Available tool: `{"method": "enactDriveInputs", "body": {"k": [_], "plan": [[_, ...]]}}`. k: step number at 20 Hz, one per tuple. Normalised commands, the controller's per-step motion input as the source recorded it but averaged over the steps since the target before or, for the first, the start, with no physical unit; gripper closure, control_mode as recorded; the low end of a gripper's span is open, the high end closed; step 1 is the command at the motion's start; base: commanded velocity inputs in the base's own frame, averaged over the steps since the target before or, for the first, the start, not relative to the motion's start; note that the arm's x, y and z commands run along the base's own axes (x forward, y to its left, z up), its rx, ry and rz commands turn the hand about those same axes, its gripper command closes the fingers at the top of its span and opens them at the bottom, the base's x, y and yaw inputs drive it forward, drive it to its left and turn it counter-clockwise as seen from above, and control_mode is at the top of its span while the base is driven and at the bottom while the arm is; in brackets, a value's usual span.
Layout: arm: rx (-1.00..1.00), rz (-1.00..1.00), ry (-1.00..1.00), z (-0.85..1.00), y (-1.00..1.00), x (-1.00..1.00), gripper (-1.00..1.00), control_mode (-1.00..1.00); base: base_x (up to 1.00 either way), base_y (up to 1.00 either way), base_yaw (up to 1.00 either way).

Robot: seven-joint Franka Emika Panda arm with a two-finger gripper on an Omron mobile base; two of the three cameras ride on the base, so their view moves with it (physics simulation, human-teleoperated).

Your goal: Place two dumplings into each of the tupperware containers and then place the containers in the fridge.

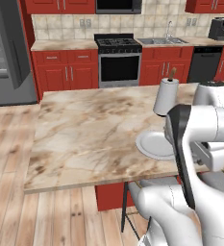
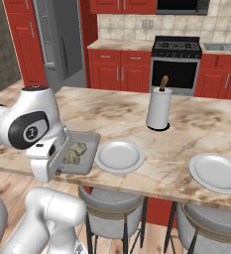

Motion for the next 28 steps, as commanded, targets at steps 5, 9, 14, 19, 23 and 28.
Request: {"method": "enactDriveInputs", "body": {"k": [5,9,14,19,23,28], "plan": [[0.00,-0.01,-0.19,0.00,0.00,0.00,1.00,-1.00,0.00,0.00,0.00],[0.00,0.00,-0.16,0.00,0.01,0.00,1.00,-1.00,0.00,0.00,0.00],[0.00,0.00,0.02,0.03,0.00,0.00,1.00,-1.00,0.00,0.00,0.00],[0.00,0.06,0.04,0.02,0.01,0.02,1.00,-1.00,0.00,0.00,0.00],[0.00,0.26,-0.01,0.00,0.00,0.00,1.00,-1.00,0.00,0.00,0.00],[0.00,0.08,0.00,0.00,0.10,0.00,1.00,-1.00,0.00,0.00,0.00]]}}
